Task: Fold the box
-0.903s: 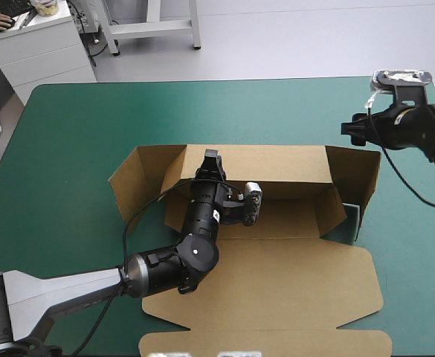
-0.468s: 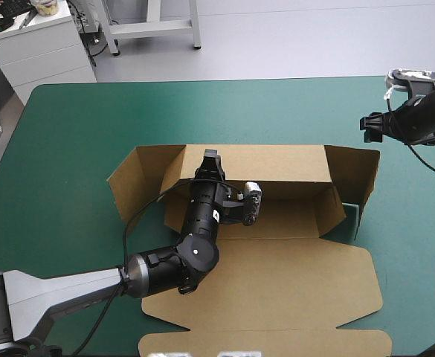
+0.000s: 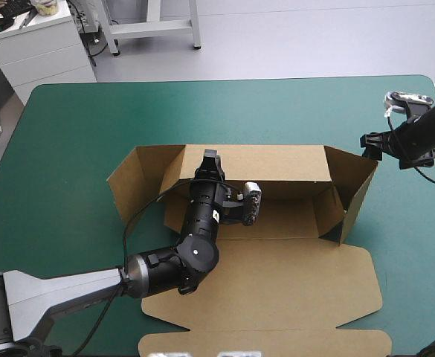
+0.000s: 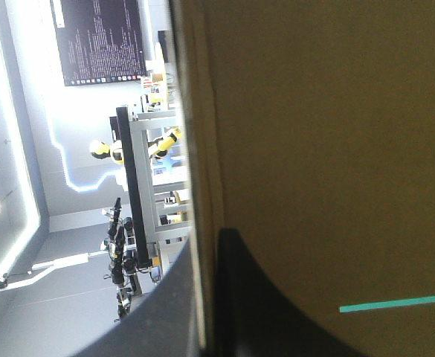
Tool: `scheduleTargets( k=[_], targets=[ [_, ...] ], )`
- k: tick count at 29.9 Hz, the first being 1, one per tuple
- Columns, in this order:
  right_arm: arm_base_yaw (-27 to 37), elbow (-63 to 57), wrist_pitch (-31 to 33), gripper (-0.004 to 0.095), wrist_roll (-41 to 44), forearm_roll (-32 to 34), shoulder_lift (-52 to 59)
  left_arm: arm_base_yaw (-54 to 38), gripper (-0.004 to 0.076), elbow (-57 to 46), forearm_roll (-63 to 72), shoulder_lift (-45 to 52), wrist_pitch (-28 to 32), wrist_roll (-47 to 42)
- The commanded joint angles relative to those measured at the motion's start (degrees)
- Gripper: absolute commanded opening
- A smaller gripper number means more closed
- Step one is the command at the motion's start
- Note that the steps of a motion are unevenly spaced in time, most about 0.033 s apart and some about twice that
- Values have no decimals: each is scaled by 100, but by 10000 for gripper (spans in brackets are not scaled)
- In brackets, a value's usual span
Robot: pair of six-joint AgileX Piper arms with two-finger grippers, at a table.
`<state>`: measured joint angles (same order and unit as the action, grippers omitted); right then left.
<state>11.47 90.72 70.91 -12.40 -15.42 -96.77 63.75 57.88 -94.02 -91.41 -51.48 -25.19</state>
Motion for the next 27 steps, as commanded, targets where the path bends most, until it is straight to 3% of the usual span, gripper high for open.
scheduleTargets(
  k=[1,10,14,20,27],
  targets=[
    [337,-238,96,706,-387,-766,433,32,-10,107,-139,235,-328,11],
    [989,-1722,-115,631,-1352,-2188,1310,32,-10,107,2,235,-343,11],
    [999,-2286,-307,629,-1628,-2261,1791,32,-10,107,2,235,-343,11],
    [999,-2980,-1103,629,-2143,-2271,2419,32,-10,107,2,235,-343,11],
    [989,-3011,-896,630,-2822,-2674,2506,32,-10,107,-10,235,-343,11]
  ],
)
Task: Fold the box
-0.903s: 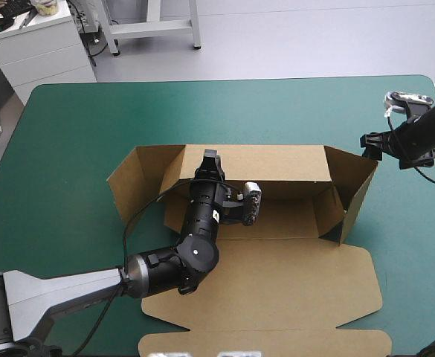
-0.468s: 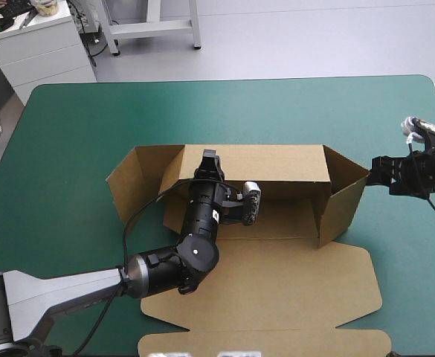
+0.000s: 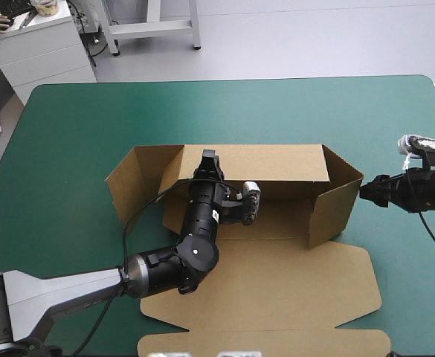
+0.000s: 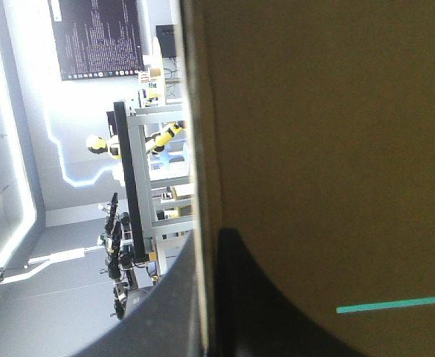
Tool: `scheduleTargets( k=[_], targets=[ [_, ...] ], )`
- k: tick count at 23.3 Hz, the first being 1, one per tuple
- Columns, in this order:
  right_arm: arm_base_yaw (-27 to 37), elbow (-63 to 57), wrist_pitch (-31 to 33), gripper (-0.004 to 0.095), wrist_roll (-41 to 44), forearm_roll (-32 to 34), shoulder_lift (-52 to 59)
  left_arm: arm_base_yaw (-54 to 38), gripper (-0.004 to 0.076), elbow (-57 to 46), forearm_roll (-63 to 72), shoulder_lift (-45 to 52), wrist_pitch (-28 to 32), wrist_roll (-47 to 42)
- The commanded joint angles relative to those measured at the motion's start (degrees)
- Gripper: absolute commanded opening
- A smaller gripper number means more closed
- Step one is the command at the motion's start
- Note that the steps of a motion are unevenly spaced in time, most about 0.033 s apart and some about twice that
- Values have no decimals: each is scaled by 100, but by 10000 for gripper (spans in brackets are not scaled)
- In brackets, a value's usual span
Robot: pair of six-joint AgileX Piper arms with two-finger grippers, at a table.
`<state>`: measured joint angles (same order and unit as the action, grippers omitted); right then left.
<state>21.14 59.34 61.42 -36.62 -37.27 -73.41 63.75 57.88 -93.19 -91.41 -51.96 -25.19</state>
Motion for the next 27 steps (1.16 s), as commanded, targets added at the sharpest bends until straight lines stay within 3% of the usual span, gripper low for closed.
scheduleTargets(
  k=[1,10,14,21,27],
  targets=[
    [22,127,245,630,-704,-681,170,32,-10,107,-93,235,-295,11],
    [11,76,631,635,-1359,-1173,170,32,-10,107,-177,235,-245,11],
    [-344,-192,668,636,-1670,-1269,170,32,-10,107,-177,235,-245,11],
    [-869,-1012,-358,635,-2524,-1425,170,32,-10,107,-177,235,-256,11],
    [-1058,-1572,-523,635,-3278,-2388,281,32,-10,107,-177,235,-256,11]
  ],
)
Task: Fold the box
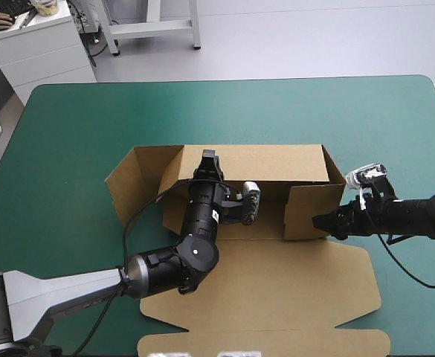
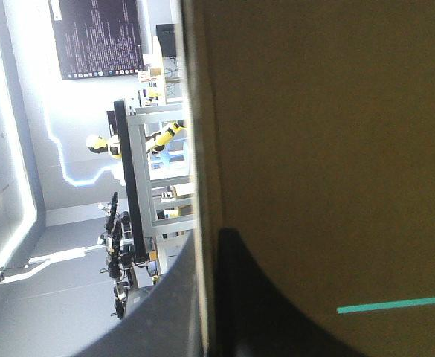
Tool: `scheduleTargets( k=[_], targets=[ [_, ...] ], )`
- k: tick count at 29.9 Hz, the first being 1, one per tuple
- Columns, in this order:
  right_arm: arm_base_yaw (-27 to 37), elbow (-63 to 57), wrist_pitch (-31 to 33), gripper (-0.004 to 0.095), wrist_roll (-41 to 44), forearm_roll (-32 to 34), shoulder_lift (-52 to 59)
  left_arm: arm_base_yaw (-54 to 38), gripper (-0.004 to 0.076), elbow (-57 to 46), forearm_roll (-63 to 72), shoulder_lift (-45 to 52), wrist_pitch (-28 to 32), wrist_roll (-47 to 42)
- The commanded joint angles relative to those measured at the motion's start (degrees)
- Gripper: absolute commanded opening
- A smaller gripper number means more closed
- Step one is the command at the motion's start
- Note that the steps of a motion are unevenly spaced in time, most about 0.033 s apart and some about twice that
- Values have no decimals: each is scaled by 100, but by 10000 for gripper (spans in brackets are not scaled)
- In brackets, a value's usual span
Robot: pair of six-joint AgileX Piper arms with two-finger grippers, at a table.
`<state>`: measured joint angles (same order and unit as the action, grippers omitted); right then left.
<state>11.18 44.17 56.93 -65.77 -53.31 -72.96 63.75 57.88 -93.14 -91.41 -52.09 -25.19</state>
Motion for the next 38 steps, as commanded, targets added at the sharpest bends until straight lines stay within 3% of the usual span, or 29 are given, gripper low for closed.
scheduleTargets(
  k=[1,9,16,19,22,27,28,38],
  targets=[
    [-103,-98,-172,635,-463,-949,337,32,-10,107,-182,235,-243,11],
    [-643,-410,-1486,633,-255,-639,1185,32,-10,107,-182,235,-283,11],
    [-1455,-533,-2497,606,85,-402,1237,32,-10,107,-182,235,-283,11],
    [-1765,-537,-2905,527,412,-96,1237,32,-10,107,-182,235,-283,11],
    [-1995,-537,-3168,354,787,342,1228,32,-10,107,-182,235,-283,11],
    [-2136,-537,-3466,13,707,337,1206,32,-10,107,-205,235,-283,11],
    [-2136,-537,-3518,-17,693,337,1206,32,-10,107,-218,235,-283,11],
    [-2136,-537,-3610,-15,693,316,1206,32,-6,107,-532,235,-292,-210]
  ],
)
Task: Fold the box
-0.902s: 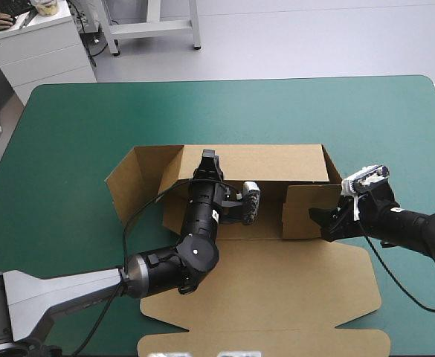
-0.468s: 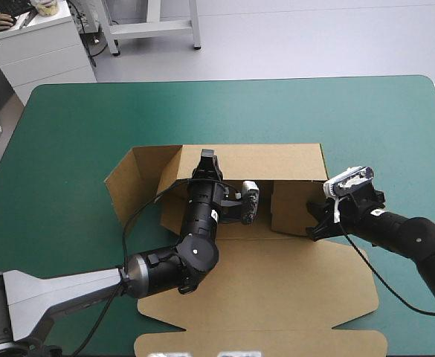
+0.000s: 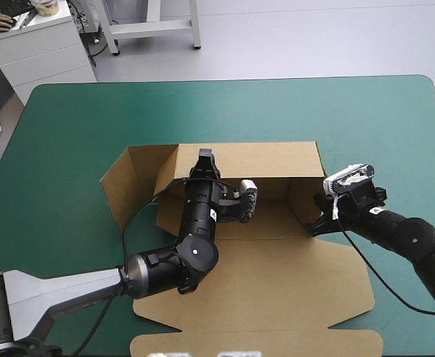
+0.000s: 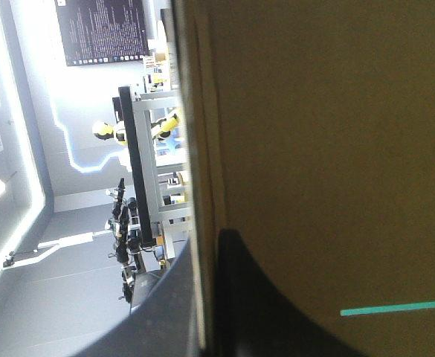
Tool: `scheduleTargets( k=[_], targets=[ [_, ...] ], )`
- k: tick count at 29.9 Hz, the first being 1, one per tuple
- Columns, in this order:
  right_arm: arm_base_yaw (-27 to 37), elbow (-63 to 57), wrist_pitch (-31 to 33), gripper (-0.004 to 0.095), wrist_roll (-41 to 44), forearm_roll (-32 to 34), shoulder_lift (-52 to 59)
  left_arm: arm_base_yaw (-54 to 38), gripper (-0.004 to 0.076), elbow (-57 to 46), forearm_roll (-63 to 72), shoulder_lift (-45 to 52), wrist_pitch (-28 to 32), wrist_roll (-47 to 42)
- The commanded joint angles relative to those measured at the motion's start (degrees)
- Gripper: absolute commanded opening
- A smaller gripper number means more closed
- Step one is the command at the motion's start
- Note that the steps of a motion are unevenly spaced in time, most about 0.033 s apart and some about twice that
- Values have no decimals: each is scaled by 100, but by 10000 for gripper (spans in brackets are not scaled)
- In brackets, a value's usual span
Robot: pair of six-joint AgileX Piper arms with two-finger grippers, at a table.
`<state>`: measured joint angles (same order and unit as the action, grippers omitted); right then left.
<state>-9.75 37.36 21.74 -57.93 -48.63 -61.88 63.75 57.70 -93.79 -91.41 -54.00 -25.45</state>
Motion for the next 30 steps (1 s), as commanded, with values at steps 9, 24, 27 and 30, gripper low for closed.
scheduleTargets(
  k=[9,24,27,30],
  targets=[
    [-43,144,-377,-15,-92,-566,-63,32,363,125,-879,235,-101,-448],
    [-43,411,-1807,-14,-134,-699,-864,1205,462,125,-923,235,-1247,-521],
    [-43,585,-1894,-14,-134,-697,-1042,1473,455,125,-923,235,-1283,-521],
    [-43,692,-1894,-14,-134,-697,-1144,1646,319,125,-823,235,-1237,-237]
  ],
)
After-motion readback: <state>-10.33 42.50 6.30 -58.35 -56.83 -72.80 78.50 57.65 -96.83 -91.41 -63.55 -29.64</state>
